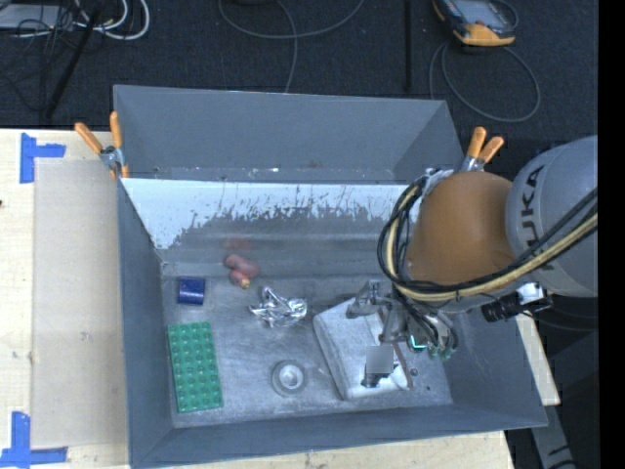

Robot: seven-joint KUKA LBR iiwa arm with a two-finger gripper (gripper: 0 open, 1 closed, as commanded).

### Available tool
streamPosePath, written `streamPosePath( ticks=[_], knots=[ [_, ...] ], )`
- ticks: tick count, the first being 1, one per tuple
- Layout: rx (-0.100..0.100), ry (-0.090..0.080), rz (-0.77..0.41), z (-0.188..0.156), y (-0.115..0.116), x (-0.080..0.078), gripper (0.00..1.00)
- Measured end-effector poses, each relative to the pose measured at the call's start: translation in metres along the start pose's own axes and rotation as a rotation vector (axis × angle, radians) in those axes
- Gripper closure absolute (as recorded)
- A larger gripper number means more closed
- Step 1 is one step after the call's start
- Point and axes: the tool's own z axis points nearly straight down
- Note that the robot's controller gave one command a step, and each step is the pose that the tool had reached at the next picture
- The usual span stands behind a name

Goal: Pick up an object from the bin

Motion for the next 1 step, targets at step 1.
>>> streamPosePath(
  ticks=[1],
  knots=[
    [0.0, -0.014, -0.057, 0.0748, 0.0667, -0.0513, 0.0]
  ],
)
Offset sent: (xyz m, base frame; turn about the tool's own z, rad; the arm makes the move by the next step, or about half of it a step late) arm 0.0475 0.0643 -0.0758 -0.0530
